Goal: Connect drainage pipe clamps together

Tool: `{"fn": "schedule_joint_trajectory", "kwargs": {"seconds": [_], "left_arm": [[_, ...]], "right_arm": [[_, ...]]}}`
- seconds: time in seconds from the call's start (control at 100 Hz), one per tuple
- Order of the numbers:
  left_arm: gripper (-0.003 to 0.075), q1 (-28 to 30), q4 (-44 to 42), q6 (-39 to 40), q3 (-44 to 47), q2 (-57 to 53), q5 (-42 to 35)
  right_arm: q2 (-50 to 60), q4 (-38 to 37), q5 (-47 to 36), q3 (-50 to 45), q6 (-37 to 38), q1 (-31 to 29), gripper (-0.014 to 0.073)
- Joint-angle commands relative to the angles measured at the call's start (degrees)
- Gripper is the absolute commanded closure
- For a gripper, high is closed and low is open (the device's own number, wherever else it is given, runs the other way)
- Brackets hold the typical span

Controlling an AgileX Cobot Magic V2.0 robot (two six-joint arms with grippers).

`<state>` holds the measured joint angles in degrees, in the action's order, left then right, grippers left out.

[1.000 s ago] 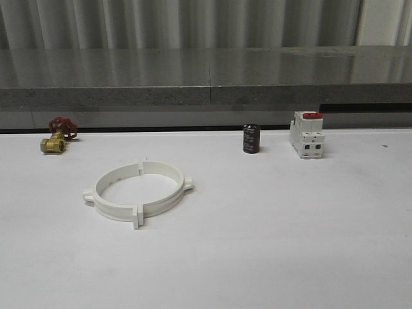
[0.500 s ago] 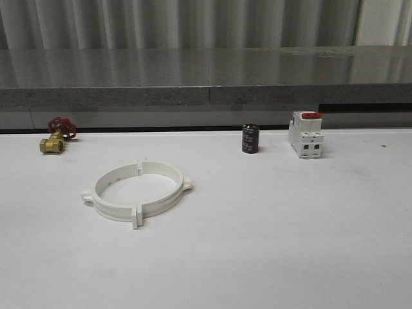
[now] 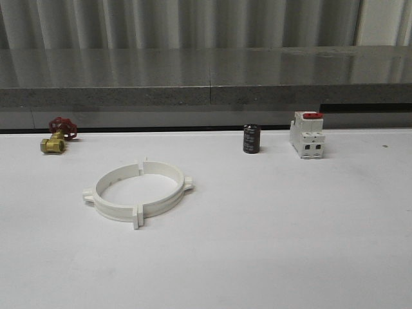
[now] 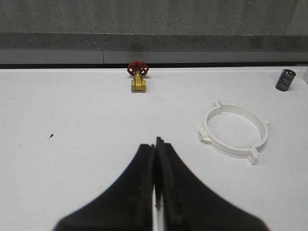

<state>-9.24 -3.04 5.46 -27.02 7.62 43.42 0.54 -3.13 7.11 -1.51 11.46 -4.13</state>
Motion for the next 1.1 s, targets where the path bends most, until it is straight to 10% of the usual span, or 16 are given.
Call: {"fn": "schedule_joint_trajectory", "kwargs": {"seconds": [0.0,0.88,1.09], "left_arm": [[0.0741,0.02,0.03,0.08,-1.45,0.60,-4.28],[0.0741,0.02,-2.19,0.22,-1.10,0.60,-4.41],[0.0741,2.38,-2.04,-3.72,6.40,-1.78,-20.14]], "right_arm": [[1.17,-0.66,-3.43,0.90,-0.22,-0.38,0.0662],[1.17,-0.66,-3.43,0.90,-0.22,-0.38,0.0662],[1.17,-0.66,-3.50,0.90,-0.22,-0.38,0.0662]]}}
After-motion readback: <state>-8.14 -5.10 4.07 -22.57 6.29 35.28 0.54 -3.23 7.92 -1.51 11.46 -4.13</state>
